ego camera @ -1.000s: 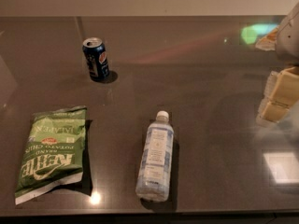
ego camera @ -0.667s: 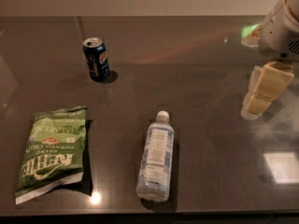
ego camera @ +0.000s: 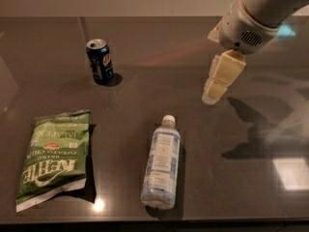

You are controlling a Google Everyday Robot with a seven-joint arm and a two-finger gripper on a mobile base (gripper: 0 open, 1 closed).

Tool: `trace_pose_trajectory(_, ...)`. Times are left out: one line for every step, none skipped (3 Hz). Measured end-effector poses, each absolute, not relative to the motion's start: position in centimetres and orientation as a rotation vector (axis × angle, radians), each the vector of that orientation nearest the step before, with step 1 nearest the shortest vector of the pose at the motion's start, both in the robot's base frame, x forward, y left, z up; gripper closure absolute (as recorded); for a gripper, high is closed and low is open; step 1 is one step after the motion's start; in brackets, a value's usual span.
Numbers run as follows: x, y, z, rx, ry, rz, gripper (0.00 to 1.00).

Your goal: Move pepsi can near blue plastic bottle

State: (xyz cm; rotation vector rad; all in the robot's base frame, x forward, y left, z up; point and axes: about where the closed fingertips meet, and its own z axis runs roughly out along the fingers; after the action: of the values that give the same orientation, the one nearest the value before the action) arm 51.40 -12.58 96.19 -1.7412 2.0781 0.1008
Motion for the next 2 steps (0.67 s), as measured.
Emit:
trace_pose_trajectory(53.6, -8.6, 95.5, -1.712, 2.023, 0.193, 0.0)
trace_pose_trajectory(55.3, -4.6, 94.8, -1.68, 1.967, 0.274, 0.0)
